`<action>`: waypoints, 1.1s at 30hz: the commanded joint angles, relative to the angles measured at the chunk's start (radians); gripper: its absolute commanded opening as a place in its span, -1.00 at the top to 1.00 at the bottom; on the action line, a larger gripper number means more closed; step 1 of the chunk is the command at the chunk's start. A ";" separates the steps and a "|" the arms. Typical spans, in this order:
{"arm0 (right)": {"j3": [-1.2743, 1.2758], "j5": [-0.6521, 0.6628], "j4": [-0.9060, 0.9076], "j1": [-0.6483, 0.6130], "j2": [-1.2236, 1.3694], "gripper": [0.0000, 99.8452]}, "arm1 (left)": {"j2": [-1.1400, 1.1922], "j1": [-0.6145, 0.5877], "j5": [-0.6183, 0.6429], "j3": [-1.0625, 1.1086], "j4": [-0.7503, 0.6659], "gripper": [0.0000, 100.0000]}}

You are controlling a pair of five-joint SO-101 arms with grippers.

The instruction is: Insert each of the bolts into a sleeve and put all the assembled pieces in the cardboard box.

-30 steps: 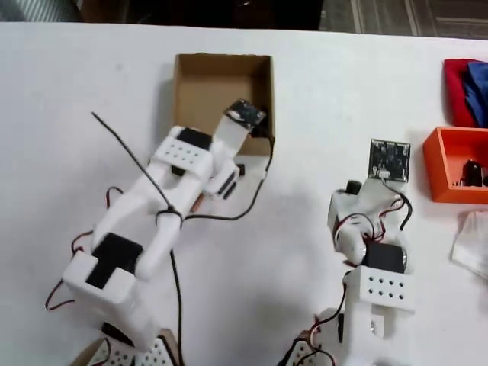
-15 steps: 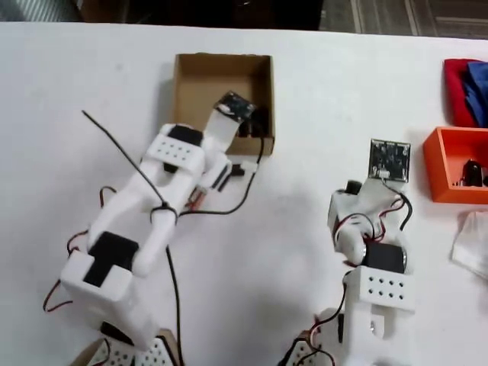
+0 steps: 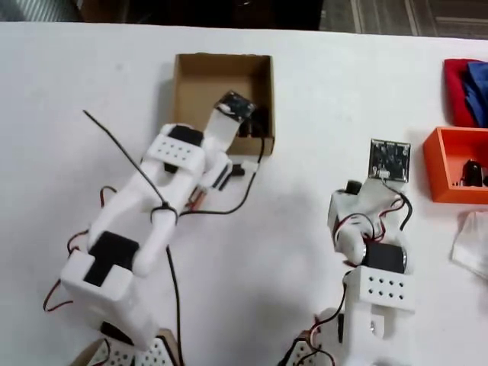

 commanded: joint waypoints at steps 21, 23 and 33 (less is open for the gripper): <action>-0.005 -0.008 -0.018 0.004 -0.031 0.96 | 0.212 -0.008 0.006 -0.197 0.040 0.71; -0.005 -0.008 -0.018 0.004 -0.031 0.96 | 0.222 -0.008 0.006 -0.196 0.040 0.71; -0.005 -0.008 -0.018 0.004 -0.031 0.96 | 0.253 -0.008 0.000 -0.200 0.031 0.75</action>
